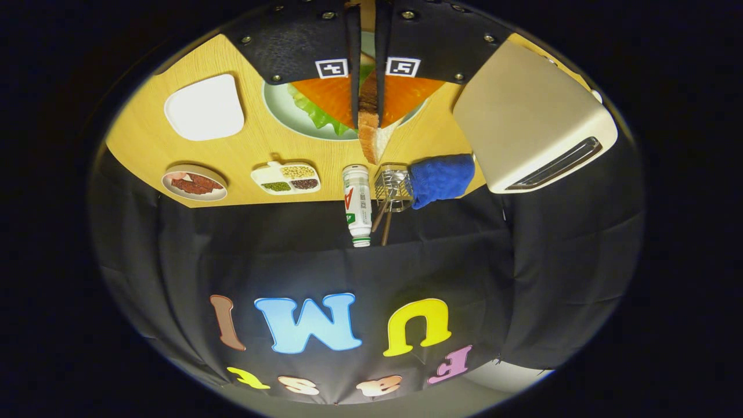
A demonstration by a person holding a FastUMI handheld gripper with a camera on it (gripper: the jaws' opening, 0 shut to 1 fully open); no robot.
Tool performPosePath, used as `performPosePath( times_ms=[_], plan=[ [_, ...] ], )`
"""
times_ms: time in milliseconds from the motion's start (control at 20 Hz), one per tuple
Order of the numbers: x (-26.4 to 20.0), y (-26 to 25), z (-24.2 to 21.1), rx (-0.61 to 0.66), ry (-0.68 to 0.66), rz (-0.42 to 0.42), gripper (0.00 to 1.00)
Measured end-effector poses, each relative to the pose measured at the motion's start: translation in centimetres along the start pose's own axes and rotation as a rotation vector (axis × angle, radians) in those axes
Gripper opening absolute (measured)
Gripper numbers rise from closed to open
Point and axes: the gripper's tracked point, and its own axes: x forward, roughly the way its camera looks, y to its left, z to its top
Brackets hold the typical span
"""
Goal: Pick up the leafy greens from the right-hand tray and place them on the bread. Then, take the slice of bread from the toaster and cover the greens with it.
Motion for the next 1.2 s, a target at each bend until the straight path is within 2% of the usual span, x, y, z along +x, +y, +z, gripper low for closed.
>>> performPosePath(
  times_ms=[50, 200, 350, 450, 550, 800, 1200],
  plan=[
    [0.0, -0.2, 0.2, 0.000, -0.002, 0.003, 0.10],
    [0.1, -0.6, -0.3, -0.011, 0.006, 0.009, 0.18],
    [0.0, -0.7, -0.2, 0.001, 0.007, 0.025, 0.18],
    [0.1, -1.6, -0.4, -0.028, 0.008, 0.002, 0.23],
    [0.4, -2.2, -0.7, -0.021, 0.015, -0.008, 0.23],
    [1.3, -4.4, -1.7, 0.000, 0.052, -0.042, 0.31],
    [1.8, -5.7, -1.9, -0.012, 0.069, -0.058, 0.31]
  ],
)
